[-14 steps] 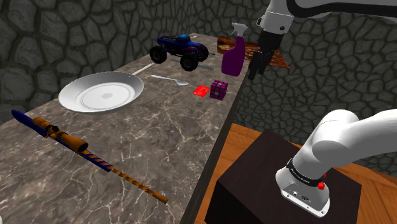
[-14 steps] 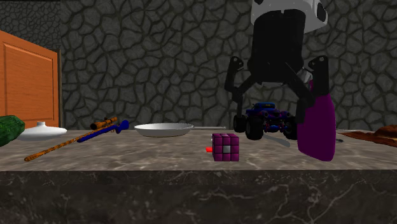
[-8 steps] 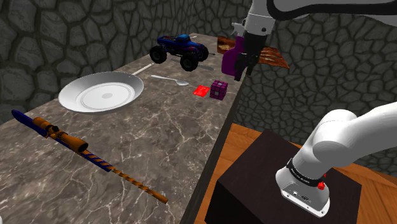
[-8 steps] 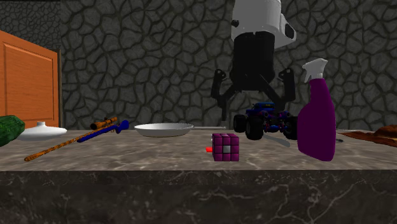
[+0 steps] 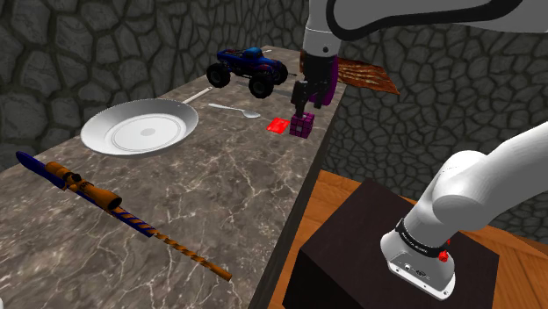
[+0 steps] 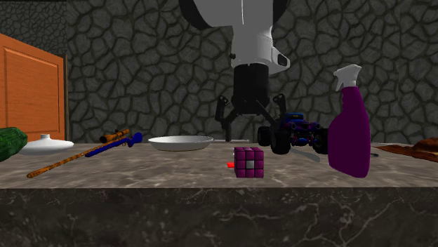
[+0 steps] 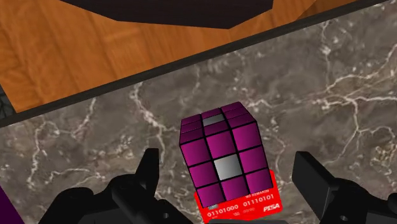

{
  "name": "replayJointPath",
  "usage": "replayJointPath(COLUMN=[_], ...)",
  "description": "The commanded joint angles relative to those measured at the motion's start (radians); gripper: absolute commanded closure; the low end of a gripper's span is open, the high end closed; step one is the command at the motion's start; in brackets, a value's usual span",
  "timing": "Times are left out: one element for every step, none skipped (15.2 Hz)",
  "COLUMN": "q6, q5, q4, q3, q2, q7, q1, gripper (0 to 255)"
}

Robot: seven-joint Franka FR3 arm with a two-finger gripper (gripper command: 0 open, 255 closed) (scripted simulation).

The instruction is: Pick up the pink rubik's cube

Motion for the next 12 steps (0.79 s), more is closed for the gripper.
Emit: replayJointPath(q6=[0.029,0.042,0.056,0.069,0.077,0.077,0.075,0.075,0.075,0.075,0.075,0.075], q5=[0.001,0.002,0.002,0.003,0.003,0.003,0.003,0.003,0.003,0.003,0.003,0.003], q4=[-0.026,-0.039,-0.052,-0.065,-0.072,-0.072,-0.072,-0.072,-0.071,-0.071,-0.071,-0.072], q3=[0.004,0.004,0.005,0.006,0.006,0.006,0.007,0.007,0.007,0.007,0.007,0.007], q2=[0.002,0.003,0.003,0.004,0.005,0.005,0.003,0.003,0.003,0.004,0.004,0.004], q7=[0.002,0.002,0.002,0.001,0.001,0.001,0.002,0.002,0.002,0.002,0.002,0.002], q1=[0.001,0.002,0.002,0.002,0.002,0.002,0.003,0.003,0.003,0.003,0.003,0.003], gripper=[0,0,0,0,0,0,255,255,255,255,255,255])
